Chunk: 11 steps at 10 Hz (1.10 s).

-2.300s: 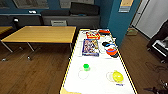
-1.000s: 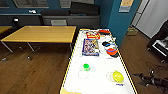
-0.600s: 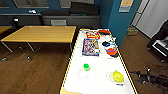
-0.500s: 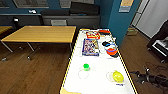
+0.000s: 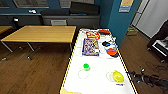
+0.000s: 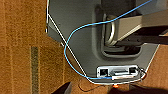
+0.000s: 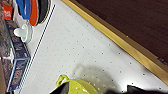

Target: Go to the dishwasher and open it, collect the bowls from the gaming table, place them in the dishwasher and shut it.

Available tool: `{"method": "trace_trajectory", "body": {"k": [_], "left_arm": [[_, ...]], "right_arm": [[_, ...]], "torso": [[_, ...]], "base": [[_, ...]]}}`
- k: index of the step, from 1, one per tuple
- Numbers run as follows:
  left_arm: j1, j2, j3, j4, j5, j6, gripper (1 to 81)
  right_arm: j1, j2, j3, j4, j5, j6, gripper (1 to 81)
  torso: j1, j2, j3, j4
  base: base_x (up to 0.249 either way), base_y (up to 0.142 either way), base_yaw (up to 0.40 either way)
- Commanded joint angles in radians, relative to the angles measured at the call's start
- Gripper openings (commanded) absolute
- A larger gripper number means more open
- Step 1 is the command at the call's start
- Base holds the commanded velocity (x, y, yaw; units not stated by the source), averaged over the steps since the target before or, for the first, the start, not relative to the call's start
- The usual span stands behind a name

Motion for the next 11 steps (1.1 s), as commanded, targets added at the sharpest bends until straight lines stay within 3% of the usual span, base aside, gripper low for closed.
{"method": "trace_trajectory", "body": {"k": [1, 11], "left_arm": [[-0.004, -0.003, -0.002, -0.008, 0.069, -0.004, 81.1], [-0.004, -0.011, -0.002, -0.011, 0.071, -0.004, 81.1]], "right_arm": [[0.1, -0.016, -0.02, 0.012, -0.045, 0.004, 81.1], [0.079, 0.096, -0.062, 0.009, -0.025, 0.004, 81.1]], "torso": [[0.0, 0.0, 0.0, 0.0], [0.0, 0.0, 0.0, 0.0]], "base": [[0.0, 0.0, 0.0], [0.0, 0.0, 0.0]]}}
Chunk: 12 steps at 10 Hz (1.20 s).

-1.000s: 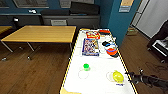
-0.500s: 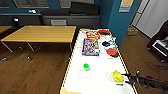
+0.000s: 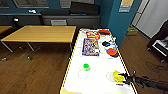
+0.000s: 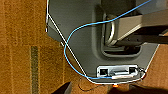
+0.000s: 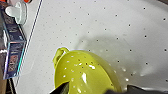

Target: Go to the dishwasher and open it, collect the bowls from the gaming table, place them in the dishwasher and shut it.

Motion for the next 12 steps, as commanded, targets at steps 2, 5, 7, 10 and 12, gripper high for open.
{"method": "trace_trajectory", "body": {"k": [2, 5, 7, 10, 12], "left_arm": [[-0.004, -0.011, -0.002, -0.01, 0.069, -0.004, 81.1], [-0.004, -0.014, -0.002, -0.01, 0.069, -0.006, 81.1], [-0.004, -0.02, -0.002, -0.032, 0.072, -0.004, 81.1], [-0.004, -0.018, 0.0, -0.032, 0.071, -0.004, 81.1], [-0.004, -0.014, 0.002, -0.027, 0.068, -0.004, 81.1]], "right_arm": [[0.105, -0.013, -0.046, 0.019, -0.042, 0.007, 81.1], [0.094, -0.007, -0.063, 0.022, -0.039, 0.024, 81.1], [0.088, -0.015, -0.04, 0.022, -0.025, 0.038, 1.0], [0.152, -0.16, 0.096, 0.022, -0.031, 0.042, 1.0], [0.244, -0.371, 0.249, 0.009, -0.103, 0.044, 1.0]], "torso": [[0.0, 0.0, 0.0, 0.0], [0.0, 0.0, 0.0, 0.0], [0.0, 0.0, 0.0, 0.0], [0.0, 0.0, 0.0, 0.0], [0.0, 0.0, 0.0, 0.0]], "base": [[0.0, 0.0, 0.0], [0.0, 0.0, 0.0], [0.0, 0.0, 0.0], [0.0, 0.0, 0.0], [0.0, 0.0, 0.0]]}}
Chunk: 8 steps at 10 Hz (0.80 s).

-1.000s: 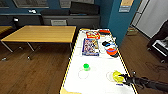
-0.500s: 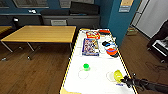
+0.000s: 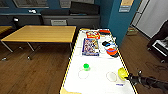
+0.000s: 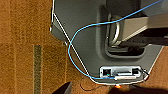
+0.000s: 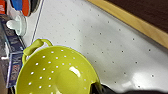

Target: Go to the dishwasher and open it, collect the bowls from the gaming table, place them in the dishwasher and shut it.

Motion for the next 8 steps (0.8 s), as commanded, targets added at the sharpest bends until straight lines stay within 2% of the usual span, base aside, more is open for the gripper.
{"method": "trace_trajectory", "body": {"k": [1, 5, 6, 7, 8], "left_arm": [[-0.003, -0.001, 0.005, 0.002, 0.064, 0.0, 81.1], [-0.006, -0.008, 0.071, 0.013, 0.061, 0.002, 81.1], [-0.007, -0.021, 0.11, 0.018, 0.061, 0.002, 81.1], [-0.007, -0.052, 0.17, 0.019, 0.062, 0.002, 81.1], [-0.007, -0.101, 0.249, 0.018, 0.061, 0.003, 81.1]], "right_arm": [[0.246, -0.345, 0.203, -0.041, -0.185, 0.006, 1.0], [0.189, -0.636, 0.386, -0.244, -0.394, 0.001, 1.0], [0.168, -0.695, 0.431, -0.279, -0.417, 0.001, 1.0], [0.139, -0.742, 0.455, -0.281, -0.42, -0.002, 1.0], [0.085, -0.766, 0.474, -0.303, -0.42, -0.04, 1.0]], "torso": [[0.0, 0.0, 0.0, 0.0], [0.0, 0.0, 0.0, 0.0], [0.0, 0.0, 0.0, 0.0], [0.0, 0.0, 0.0, 0.0], [0.0, 0.0, 0.0, 0.0]], "base": [[0.0, 0.0, 0.0], [0.0, 0.0, 0.0], [0.0, 0.0, 0.0], [0.0, 0.0, 0.0], [0.0, 0.0, 0.0]]}}
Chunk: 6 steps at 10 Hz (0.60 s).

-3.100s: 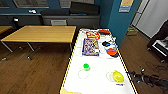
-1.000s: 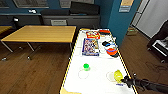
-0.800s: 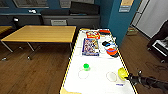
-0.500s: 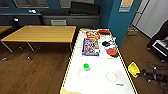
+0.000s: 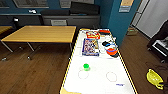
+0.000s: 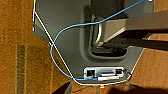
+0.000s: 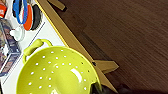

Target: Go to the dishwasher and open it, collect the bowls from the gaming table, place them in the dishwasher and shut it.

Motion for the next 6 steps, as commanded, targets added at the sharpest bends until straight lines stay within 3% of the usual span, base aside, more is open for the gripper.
{"method": "trace_trajectory", "body": {"k": [1, 2, 3, 6], "left_arm": [[-0.005, -0.125, 0.189, 0.012, 0.064, 0.006, 81.1], [-0.005, -0.153, 0.229, 0.012, 0.064, 0.006, 81.1], [-0.005, -0.165, 0.237, 0.012, 0.064, 0.005, 81.1], [-0.007, -0.179, 0.246, 0.01, 0.061, 0.0, 81.1]], "right_arm": [[-0.051, -0.177, 0.126, -0.113, -0.132, -0.094, 1.0], [-0.1, -0.179, 0.147, -0.102, -0.116, -0.171, 1.0], [-0.126, -0.179, 0.176, -0.096, -0.115, -0.207, 1.0], [-0.252, -0.174, 0.242, -0.096, -0.087, -0.254, 1.0]], "torso": [[0.0, 0.0, 0.0, 0.0], [0.0, 0.0, 0.0, 0.0], [0.0, 0.0, 0.0, 0.0], [0.0, 0.0, 0.0, 0.0]], "base": [[0.0, 0.0, 0.0], [0.0, 0.0, 0.0], [0.0, 0.0, 0.0], [0.0, 0.0, 0.0]]}}
